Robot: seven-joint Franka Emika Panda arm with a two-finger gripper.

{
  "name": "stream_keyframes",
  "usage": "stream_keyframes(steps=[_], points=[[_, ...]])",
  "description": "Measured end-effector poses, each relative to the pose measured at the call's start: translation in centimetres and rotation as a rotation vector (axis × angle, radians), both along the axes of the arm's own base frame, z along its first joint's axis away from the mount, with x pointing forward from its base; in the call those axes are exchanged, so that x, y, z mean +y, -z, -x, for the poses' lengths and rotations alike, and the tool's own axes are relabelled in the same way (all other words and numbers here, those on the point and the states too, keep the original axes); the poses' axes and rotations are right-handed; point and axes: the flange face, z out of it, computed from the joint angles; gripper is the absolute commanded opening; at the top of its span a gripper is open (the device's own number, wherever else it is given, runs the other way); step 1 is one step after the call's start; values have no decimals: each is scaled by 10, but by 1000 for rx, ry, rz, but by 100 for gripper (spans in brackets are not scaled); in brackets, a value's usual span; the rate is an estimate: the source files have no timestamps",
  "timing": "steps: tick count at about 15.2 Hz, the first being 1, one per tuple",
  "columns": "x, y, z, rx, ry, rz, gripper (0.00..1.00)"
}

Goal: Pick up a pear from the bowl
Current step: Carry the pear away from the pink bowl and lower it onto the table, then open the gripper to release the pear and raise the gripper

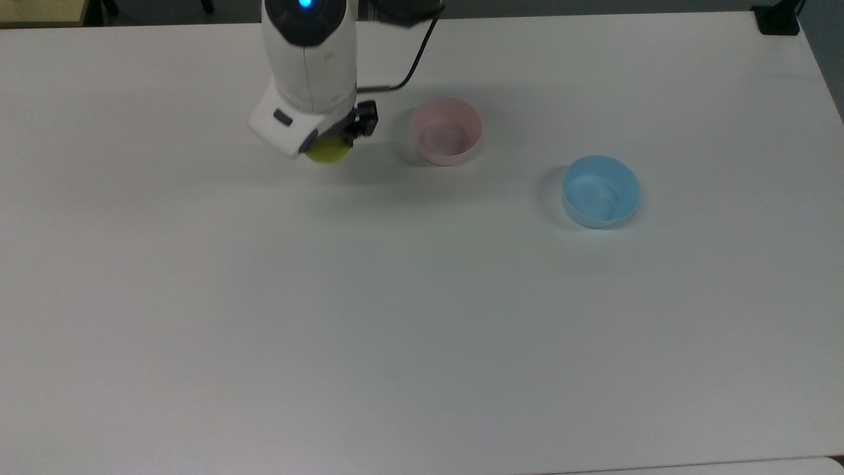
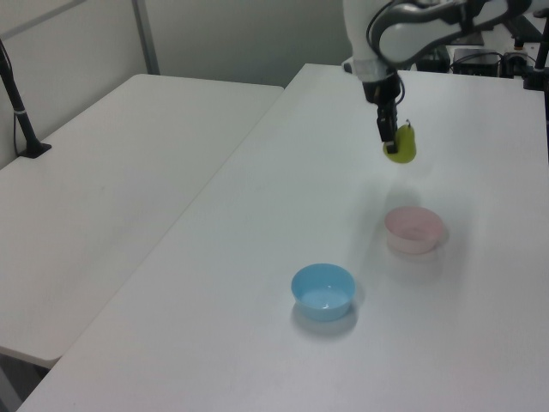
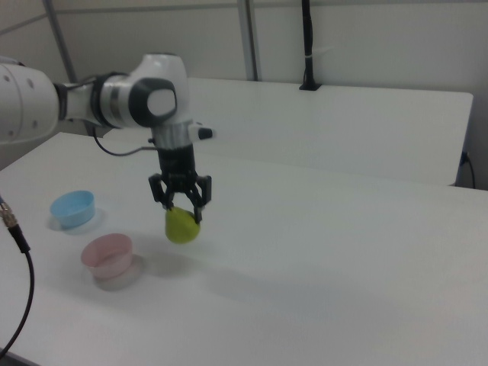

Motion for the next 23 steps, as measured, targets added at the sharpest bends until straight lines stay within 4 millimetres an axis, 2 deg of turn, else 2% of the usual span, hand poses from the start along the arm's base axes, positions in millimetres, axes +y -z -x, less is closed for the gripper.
stream_keyframes(steps=[2, 3, 6, 7, 9, 10, 12, 14, 16, 17, 19, 21, 23], points=[[3, 37, -10, 16, -10, 11, 44], [4, 49, -12, 24, -13, 15, 47], [7, 77, -17, 30, -20, 33, 65], [8, 78, -19, 24, -23, 36, 71], [9, 77, -20, 21, -25, 38, 95], [9, 76, -20, 20, -24, 39, 100], [9, 69, -23, 1, 1, 46, 100], [6, 42, -26, -51, 38, 49, 100], [-2, -12, -24, -142, 99, 44, 100], [-7, -46, -18, -192, 160, 42, 100], [-13, -87, -4, -227, 212, 35, 100], [-22, -122, 12, -247, 242, 26, 100], [-31, -144, 25, -255, 258, 19, 100]])
